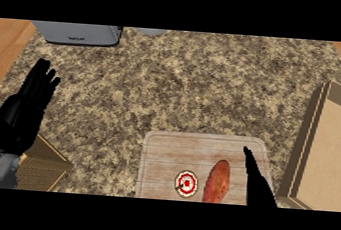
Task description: Pick the sweet potato from the cutting board and place it in the cardboard box
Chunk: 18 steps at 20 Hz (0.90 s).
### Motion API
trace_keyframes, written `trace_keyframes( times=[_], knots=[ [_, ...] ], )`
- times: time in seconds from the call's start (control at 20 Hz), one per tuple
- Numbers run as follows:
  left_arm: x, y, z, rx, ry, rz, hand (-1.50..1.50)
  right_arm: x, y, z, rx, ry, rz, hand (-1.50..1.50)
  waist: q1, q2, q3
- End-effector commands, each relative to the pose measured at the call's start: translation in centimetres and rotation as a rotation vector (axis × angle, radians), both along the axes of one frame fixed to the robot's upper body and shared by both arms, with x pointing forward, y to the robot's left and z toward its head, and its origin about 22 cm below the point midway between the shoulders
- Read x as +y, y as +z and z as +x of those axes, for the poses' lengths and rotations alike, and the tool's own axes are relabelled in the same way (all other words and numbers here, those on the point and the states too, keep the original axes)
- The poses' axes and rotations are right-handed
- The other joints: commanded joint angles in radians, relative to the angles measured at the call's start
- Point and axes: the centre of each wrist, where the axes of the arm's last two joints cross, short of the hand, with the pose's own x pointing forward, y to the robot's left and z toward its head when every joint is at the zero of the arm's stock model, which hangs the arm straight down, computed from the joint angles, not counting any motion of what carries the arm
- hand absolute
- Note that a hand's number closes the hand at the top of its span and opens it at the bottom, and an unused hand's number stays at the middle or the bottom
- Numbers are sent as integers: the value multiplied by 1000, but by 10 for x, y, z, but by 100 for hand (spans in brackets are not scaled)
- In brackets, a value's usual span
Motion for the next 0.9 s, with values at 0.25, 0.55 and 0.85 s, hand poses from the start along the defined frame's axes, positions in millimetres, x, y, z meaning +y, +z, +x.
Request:
trace_keyframes(
  times=[0.25, 0.55, 0.85],
  knots=[
    [-25, -15, -4, 33, 2, -94, 0, 5, -18, 4, 12, -16, 6, -150, -2, 9, -27],
    [-18, -22, 2, 52, 6, -94, 0, 11, -25, 1, 13, 22, -13, -150, -7, 10, -28],
    [-10, -6, -3, 42, -4, -67, 0, 3, -26, 9, -11, 19, -33, 150, -2, 8, -28]
  ],
)
